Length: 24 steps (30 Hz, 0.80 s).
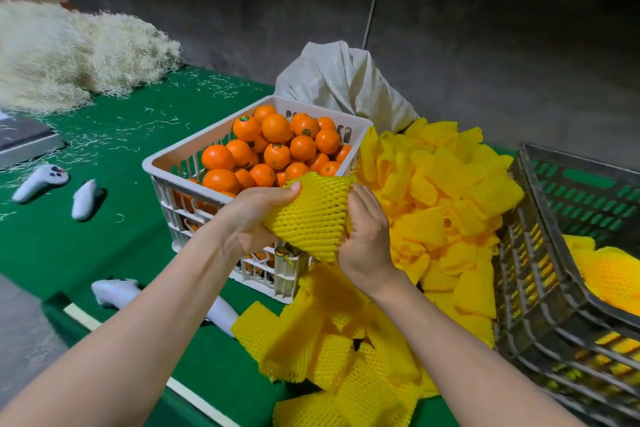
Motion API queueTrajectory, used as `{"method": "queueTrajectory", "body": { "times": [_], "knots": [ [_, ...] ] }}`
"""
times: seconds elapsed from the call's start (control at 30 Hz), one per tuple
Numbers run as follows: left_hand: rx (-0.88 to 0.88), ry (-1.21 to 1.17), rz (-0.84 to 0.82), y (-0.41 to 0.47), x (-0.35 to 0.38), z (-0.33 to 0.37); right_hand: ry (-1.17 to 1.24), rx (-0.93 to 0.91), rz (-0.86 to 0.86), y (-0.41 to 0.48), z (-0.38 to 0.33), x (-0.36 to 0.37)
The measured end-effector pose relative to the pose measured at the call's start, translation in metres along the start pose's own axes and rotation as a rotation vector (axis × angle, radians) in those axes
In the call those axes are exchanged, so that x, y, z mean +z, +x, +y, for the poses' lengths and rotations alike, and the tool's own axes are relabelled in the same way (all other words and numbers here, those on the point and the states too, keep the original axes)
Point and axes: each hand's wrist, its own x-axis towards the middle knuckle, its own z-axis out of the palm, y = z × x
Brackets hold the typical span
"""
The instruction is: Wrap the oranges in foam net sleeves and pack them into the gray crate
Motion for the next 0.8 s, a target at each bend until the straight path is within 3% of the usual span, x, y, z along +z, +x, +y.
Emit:
{"method": "queueTrajectory", "body": {
  "times": [0.1,0.27,0.33,0.53,0.8],
  "knots": [
    [0.047,0.026,-0.005,0.000,0.001,-0.001,0.037,-0.004,0.006,-0.004,0.001,-0.004],
    [0.090,0.170,-0.152,-0.002,0.000,0.003,0.073,0.006,-0.033,0.002,0.001,-0.012],
    [0.087,0.180,-0.114,0.001,0.001,0.003,0.074,-0.024,-0.054,0.006,0.000,-0.012],
    [0.083,-0.030,-0.021,0.007,-0.003,0.004,0.129,0.009,0.045,0.007,0.003,-0.012],
    [0.001,-0.167,-0.089,0.013,-0.021,0.003,0.411,0.219,0.071,0.011,0.000,-0.017]
  ]
}}
